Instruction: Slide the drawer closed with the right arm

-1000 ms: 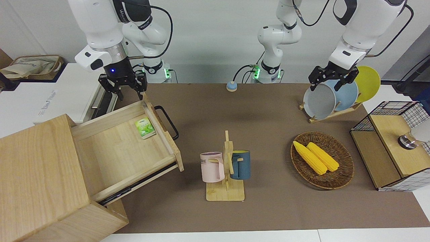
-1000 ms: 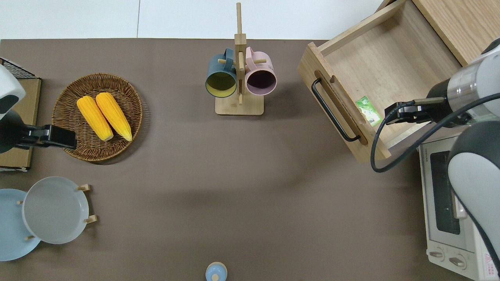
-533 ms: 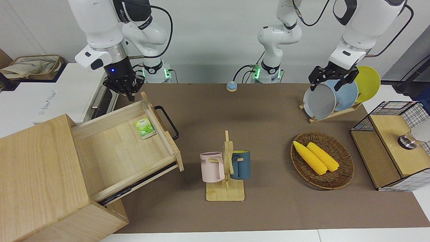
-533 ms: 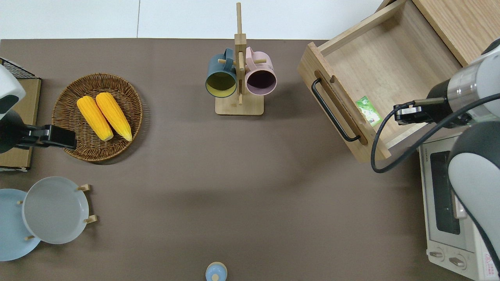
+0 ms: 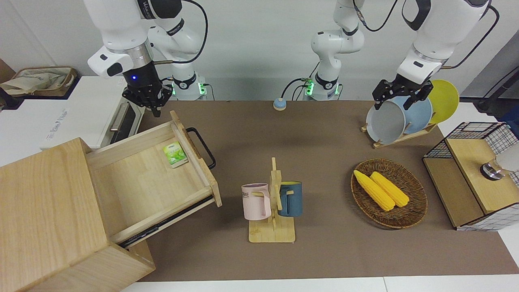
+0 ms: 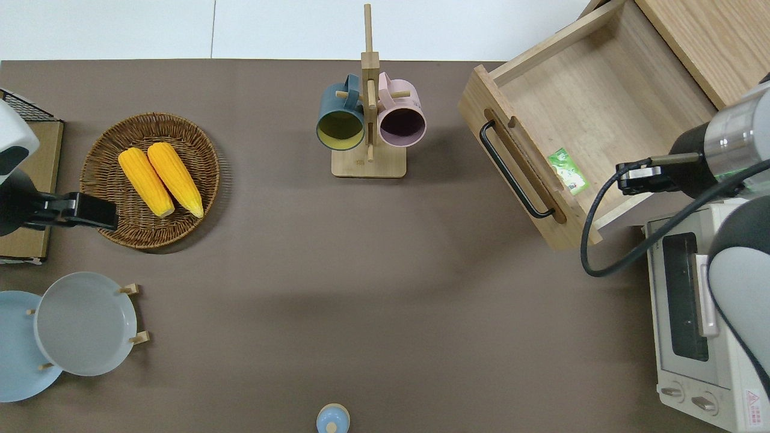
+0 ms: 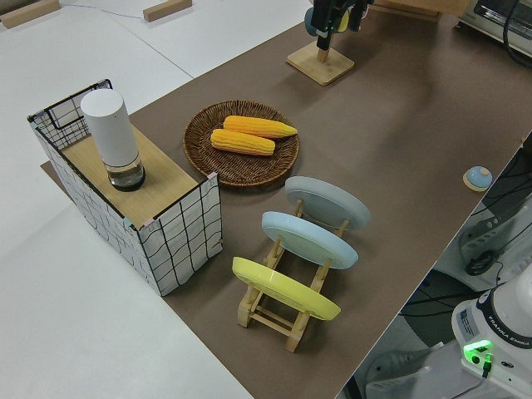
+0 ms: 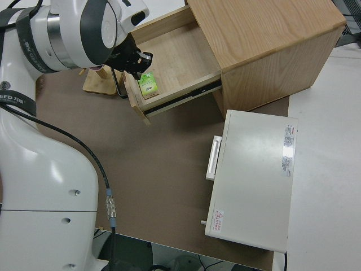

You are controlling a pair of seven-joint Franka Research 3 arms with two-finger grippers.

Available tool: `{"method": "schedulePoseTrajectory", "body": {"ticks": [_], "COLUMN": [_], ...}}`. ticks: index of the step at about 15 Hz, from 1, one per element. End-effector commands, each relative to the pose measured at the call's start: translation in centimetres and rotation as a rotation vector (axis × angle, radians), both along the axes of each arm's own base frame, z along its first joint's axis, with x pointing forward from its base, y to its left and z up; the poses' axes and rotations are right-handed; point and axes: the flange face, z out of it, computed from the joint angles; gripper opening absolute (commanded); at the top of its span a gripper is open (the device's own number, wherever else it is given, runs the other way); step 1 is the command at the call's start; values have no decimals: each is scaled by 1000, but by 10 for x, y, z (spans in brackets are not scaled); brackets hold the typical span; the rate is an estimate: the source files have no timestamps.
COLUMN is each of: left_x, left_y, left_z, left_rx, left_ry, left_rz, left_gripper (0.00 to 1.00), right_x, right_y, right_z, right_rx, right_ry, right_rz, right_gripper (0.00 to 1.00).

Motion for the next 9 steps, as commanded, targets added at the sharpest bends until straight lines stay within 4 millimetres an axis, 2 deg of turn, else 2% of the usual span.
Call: {"method": "schedulePoseTrajectory", "body": {"ticks": [1, 2, 4, 9], "left_x": [2, 2, 2, 2], "left_y": [1, 1, 1, 1], "left_z": [4, 4, 4, 4], "left_rx": [16, 16, 16, 16], "left_ry": [5, 5, 5, 5], "left_rz": [-12, -12, -12, -12], "left_gripper": [993, 993, 993, 993], "right_x": [-9, -10, -16, -27], "right_y": [5, 9, 43, 92], "right_z": [17, 17, 18, 17], "right_rx": [-20, -22, -51, -70], "right_ry": [-16, -19, -32, -51], "right_rz": [9, -16, -26, -111], "right_gripper": [0, 0, 0, 0]}}
